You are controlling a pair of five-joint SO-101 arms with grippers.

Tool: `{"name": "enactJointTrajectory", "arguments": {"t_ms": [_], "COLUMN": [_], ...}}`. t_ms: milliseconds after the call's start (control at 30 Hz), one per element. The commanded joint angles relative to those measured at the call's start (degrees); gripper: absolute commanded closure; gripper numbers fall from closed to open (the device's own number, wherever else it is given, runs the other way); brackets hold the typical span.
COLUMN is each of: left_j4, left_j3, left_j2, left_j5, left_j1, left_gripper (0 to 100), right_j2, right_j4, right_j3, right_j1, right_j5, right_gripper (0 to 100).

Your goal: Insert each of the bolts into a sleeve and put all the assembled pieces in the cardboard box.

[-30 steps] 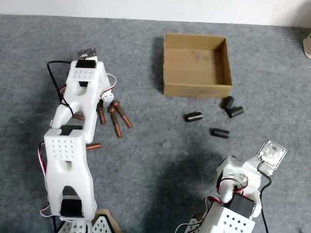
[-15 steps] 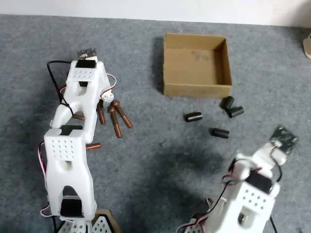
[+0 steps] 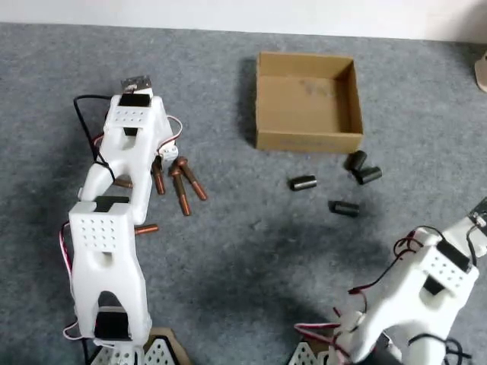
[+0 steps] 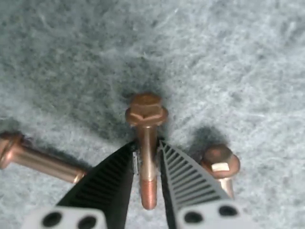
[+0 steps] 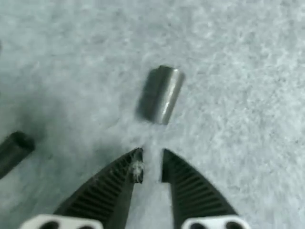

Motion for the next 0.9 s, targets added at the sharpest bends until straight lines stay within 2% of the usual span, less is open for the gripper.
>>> {"name": "enactJointTrajectory", "arguments": {"t_ms": [0, 367, 733, 867], "left_j4": [0.7, 0.7, 0.7, 0.7], "left_j3": [-0.1, -0.1, -0.1, -0.1], "left_j2": [0.7, 0.7, 0.7, 0.7], "left_j5": [0.2, 0.2, 0.2, 0.2], "left_j1": [0.8, 1.1, 1.1, 1.1], "left_gripper": [99, 99, 99, 99], "right_j2": [4.3, 18.7, 25.7, 25.8], "right_j4": [-5.6, -5.7, -5.5, 0.9], "right_j3": [-3.8, -18.7, -25.0, -29.6], "right_j1": [2.2, 8.0, 7.0, 5.8], "right_j5": [0.4, 0.3, -2.2, -2.2], "right_gripper": [87.9, 87.9, 87.9, 87.8]}}
